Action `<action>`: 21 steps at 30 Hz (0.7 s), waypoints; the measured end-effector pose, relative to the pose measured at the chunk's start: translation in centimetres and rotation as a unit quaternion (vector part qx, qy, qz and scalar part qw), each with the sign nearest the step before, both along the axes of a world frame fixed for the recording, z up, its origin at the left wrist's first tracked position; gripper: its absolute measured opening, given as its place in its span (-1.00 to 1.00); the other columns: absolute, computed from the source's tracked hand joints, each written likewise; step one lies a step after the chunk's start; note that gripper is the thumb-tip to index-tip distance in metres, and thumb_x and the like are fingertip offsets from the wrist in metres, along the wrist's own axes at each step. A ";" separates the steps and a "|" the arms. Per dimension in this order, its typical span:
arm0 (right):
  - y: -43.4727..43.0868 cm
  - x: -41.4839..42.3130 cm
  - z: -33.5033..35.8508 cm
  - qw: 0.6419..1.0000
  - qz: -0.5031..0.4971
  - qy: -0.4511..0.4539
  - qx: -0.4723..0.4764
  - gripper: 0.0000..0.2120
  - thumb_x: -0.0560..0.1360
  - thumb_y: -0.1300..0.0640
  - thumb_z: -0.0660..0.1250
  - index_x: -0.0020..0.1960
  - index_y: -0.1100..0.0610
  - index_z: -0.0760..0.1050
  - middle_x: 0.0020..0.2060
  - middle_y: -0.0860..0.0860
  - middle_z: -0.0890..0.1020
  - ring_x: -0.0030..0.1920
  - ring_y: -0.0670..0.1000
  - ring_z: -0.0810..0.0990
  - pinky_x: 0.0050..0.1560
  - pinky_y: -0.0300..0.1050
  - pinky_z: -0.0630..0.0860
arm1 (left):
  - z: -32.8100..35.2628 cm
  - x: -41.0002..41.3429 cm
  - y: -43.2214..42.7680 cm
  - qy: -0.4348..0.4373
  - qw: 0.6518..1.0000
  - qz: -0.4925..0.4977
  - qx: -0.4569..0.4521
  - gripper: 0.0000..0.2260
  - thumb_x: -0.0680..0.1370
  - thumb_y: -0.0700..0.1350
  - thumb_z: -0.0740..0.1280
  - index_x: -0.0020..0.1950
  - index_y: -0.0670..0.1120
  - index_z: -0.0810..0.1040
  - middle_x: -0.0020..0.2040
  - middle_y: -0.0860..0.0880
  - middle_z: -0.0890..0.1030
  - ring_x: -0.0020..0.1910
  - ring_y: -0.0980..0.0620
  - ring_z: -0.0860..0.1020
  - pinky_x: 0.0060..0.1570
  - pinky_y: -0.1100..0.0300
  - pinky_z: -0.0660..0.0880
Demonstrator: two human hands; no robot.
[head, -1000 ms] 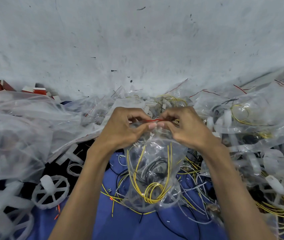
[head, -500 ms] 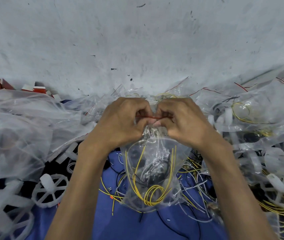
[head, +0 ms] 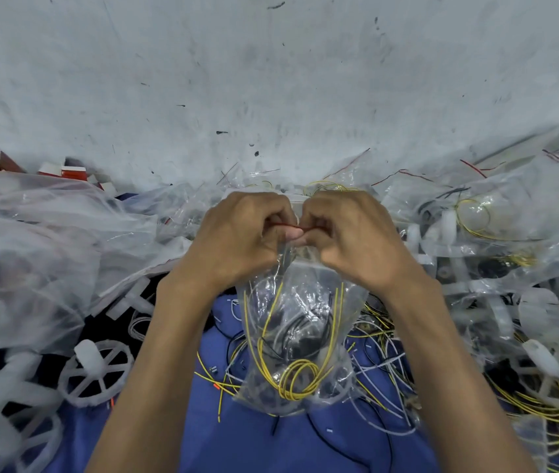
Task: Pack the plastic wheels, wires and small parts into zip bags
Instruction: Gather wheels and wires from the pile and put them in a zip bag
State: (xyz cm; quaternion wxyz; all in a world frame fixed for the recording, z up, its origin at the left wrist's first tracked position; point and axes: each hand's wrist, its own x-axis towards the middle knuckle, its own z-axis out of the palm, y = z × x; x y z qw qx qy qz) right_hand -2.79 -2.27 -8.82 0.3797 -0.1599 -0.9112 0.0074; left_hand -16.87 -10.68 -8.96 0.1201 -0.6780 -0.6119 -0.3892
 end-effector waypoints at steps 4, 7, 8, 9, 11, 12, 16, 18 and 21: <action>1.1 0.4 -0.2 0.995 0.030 0.010 -0.096 -0.91 0.33 0.15 0.49 -0.27 0.10 0.58 -0.37 -0.07 0.59 -0.30 -0.02 0.53 -0.17 -0.09 0.38 | -0.5 -1.1 0.0 -0.044 0.999 -0.011 -0.013 -0.82 0.43 -0.16 0.45 -0.30 0.05 0.54 -0.36 0.19 0.56 -0.26 0.07 0.56 -0.16 0.06 0.49; 2.4 1.2 -0.8 0.991 0.024 0.022 -0.132 -0.98 0.35 0.18 0.48 -0.23 0.12 0.64 -0.38 -0.07 0.61 -0.33 0.00 0.52 -0.27 -0.18 0.38 | -0.9 -2.8 -0.1 -0.079 0.997 0.004 -0.016 -0.73 0.43 -0.14 0.46 -0.35 0.14 0.47 -0.44 0.24 0.54 -0.33 0.27 0.50 -0.21 0.24 0.41; 2.8 1.5 -0.9 0.990 0.021 0.020 -0.140 -0.98 0.36 0.17 0.47 -0.23 0.11 0.65 -0.40 -0.07 0.60 -0.35 0.01 0.50 -0.30 -0.20 0.35 | -1.0 -3.3 -0.1 -0.094 0.995 0.003 -0.018 -0.74 0.42 -0.13 0.46 -0.35 0.14 0.47 -0.45 0.26 0.54 -0.35 0.29 0.49 -0.24 0.33 0.38; 3.0 1.7 -1.1 0.989 0.018 0.019 -0.146 -0.97 0.37 0.15 0.47 -0.24 0.10 0.64 -0.41 -0.05 0.60 -0.35 0.01 0.50 -0.31 -0.19 0.35 | -1.2 -3.5 -0.1 -0.108 0.994 -0.002 -0.018 -0.75 0.41 -0.12 0.47 -0.36 0.13 0.47 -0.44 0.27 0.55 -0.36 0.30 0.48 -0.29 0.42 0.34; 3.5 2.0 -1.2 0.988 0.016 0.033 -0.153 -0.91 0.38 0.10 0.46 -0.29 0.01 0.59 -0.45 -0.11 0.56 -0.38 -0.18 0.49 -0.32 -0.29 0.37 | -1.4 -3.8 0.0 -0.135 0.991 -0.009 -0.010 -0.79 0.36 -0.05 0.48 -0.37 0.12 0.48 -0.43 0.27 0.55 -0.38 0.31 0.48 -0.32 0.48 0.33; 3.6 1.9 -1.2 0.988 0.016 0.042 -0.149 -0.84 0.40 0.09 0.44 -0.32 -0.06 0.51 -0.47 -0.18 0.51 -0.40 -0.26 0.47 -0.37 -0.44 0.31 | -1.5 -4.0 0.1 -0.152 0.988 -0.008 0.002 -0.82 0.32 0.02 0.47 -0.38 0.11 0.48 -0.43 0.26 0.55 -0.40 0.31 0.47 -0.34 0.49 0.33; 3.5 1.2 -2.5 0.977 0.002 0.074 -0.202 -0.67 0.60 0.13 0.15 -0.34 0.04 0.38 -0.48 -0.07 0.48 -0.43 -0.18 0.45 -0.35 -0.30 0.32 | -2.8 -4.3 0.9 -0.265 0.962 0.009 0.058 -0.80 0.24 0.15 0.44 -0.30 0.08 0.52 -0.36 0.18 0.59 -0.39 0.30 0.50 -0.35 0.49 0.38; 3.5 0.9 -2.9 0.930 0.006 0.155 -0.332 -0.64 0.64 0.05 0.02 -0.24 0.09 0.45 -0.47 -0.11 0.57 -0.33 -0.21 0.52 -0.23 -0.34 0.40 | -4.1 -4.3 1.3 -0.360 0.932 -0.048 -0.026 -0.60 0.22 0.17 0.45 -0.03 0.03 0.51 -0.07 0.10 0.63 -0.19 0.22 0.61 -0.25 0.38 0.51; 3.6 1.0 -2.2 0.796 -0.015 0.281 -0.535 -0.57 0.54 -0.27 0.01 -0.12 0.02 0.46 -0.49 -0.18 0.55 -0.27 -0.22 0.55 0.01 -0.25 0.47 | -6.3 -4.0 1.5 -0.387 0.861 -0.162 -0.287 -0.18 0.17 0.28 0.50 0.21 -0.23 0.42 0.11 -0.06 0.57 0.12 -0.01 0.56 0.06 0.16 0.53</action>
